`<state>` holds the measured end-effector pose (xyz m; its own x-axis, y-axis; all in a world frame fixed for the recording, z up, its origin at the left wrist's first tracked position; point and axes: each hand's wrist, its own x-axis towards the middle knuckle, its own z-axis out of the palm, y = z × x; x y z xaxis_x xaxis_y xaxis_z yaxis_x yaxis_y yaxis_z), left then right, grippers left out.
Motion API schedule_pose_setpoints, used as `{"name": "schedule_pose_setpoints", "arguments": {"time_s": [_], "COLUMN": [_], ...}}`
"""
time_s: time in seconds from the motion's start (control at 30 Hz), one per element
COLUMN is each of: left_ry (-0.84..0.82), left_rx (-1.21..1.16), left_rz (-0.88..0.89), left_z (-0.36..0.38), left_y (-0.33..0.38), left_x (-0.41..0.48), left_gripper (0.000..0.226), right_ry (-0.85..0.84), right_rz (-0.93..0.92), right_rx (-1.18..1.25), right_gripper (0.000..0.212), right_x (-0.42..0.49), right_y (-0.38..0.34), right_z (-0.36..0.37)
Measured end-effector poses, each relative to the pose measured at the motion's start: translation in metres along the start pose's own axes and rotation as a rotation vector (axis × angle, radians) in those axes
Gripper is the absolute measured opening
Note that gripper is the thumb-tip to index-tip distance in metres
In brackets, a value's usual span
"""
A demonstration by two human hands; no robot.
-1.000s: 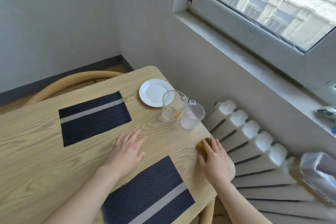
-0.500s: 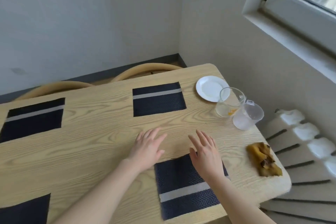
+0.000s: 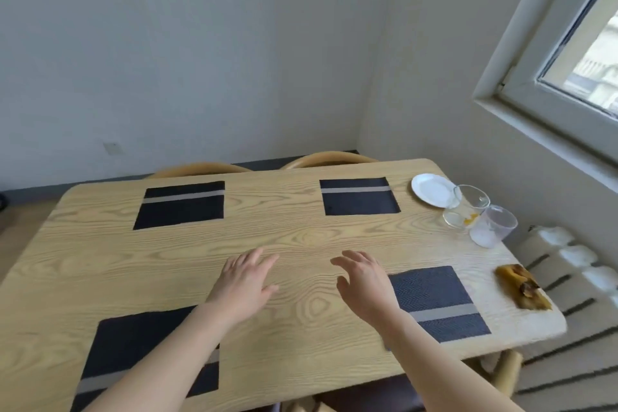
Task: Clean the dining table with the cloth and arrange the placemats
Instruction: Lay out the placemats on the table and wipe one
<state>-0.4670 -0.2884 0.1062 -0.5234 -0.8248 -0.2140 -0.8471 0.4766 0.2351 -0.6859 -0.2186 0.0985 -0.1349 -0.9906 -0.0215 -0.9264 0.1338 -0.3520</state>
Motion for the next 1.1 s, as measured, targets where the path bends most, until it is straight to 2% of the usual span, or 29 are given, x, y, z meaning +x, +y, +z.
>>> {"name": "schedule_pose_setpoints", "arguments": {"time_s": [0.17,0.33,0.53,0.7,0.97,1.1], "left_ry": [0.070,0.065,-0.029,-0.147,-0.147,-0.102], "left_rx": [-0.040,-0.047,-0.074,-0.057,-0.033,-0.057], "left_rz": [-0.012,0.028,0.078,0.115,0.138,0.088], "left_z": [-0.030,-0.030,0.000,0.029,0.036,0.037], "left_y": [-0.032,-0.030,-0.001,0.029,0.077,0.091], "left_x": [-0.040,-0.058,-0.048,-0.019,0.099,0.175], "left_gripper": [0.062,0.063,0.062,0.062,0.060,0.059], "right_ry": [-0.014,-0.080,-0.082,-0.181,-0.245,-0.228], "right_rz": [0.048,0.122,0.295,0.441,0.363,0.336], "right_rx": [0.011,-0.019,-0.020,-0.047,-0.082,-0.095], "right_gripper": [0.045,0.053,0.060,0.061,0.059,0.060], "right_x": [-0.020,-0.042,-0.061,-0.066,0.045,0.119], "right_y": [-0.054,-0.059,-0.013,0.043,0.101,0.131], "right_z": [-0.010,-0.008,0.010,0.024,0.013,0.010]}}
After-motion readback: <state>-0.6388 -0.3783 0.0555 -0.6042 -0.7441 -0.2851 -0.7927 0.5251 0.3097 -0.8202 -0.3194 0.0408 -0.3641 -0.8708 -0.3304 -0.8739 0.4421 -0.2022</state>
